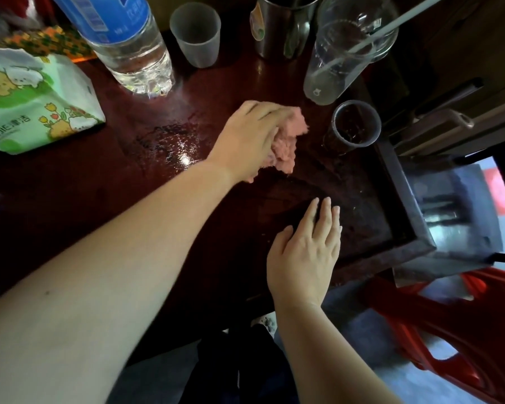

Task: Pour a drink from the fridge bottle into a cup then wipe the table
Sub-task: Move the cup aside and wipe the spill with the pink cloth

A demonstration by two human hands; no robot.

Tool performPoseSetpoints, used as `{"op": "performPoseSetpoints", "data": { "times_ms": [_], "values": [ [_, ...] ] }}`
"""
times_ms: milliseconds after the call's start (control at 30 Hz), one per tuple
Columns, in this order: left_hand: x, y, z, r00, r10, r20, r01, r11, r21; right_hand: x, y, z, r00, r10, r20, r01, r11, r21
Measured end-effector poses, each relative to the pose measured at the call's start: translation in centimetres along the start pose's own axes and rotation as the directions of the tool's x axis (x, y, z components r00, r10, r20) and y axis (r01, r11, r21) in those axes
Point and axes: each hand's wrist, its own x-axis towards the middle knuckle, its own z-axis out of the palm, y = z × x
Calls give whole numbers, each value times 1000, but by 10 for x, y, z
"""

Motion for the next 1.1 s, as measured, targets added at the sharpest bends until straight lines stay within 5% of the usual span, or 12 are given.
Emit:
{"op": "performPoseSetpoints", "data": {
  "times_ms": [167,367,533,600,667,800,867,1000,1100],
  "values": [
    [1,-8,-10,962,145,229,-127,988,-93,0,1,-1,1000,1,0,-1,1000,13],
    [-29,2,-19,936,247,252,-213,965,-153,0,0,-3,1000,-7,18,7,999,34],
    [-61,9,-23,937,227,265,-228,973,-27,0,0,-4,1000,-9,15,8,999,48],
    [-77,9,-28,970,127,205,-146,986,76,0,-1,-5,1000,-8,16,7,999,53],
    [-106,0,-39,994,-110,21,108,990,93,0,-1,-6,1000,-8,20,7,998,64],
    [-199,-27,-64,710,-671,-214,701,701,127,-2,-2,-5,1000,-17,-10,18,995,102],
    [-228,-31,-67,639,-746,-188,769,612,186,-2,-3,-7,999,-29,-42,34,991,132],
    [-231,-31,-64,682,-712,-166,729,643,235,-6,-3,-11,971,-216,-105,230,961,151],
    [-229,-32,-63,667,-722,-183,744,633,214,3,-2,-19,878,-473,-77,478,875,79]
  ]
}}
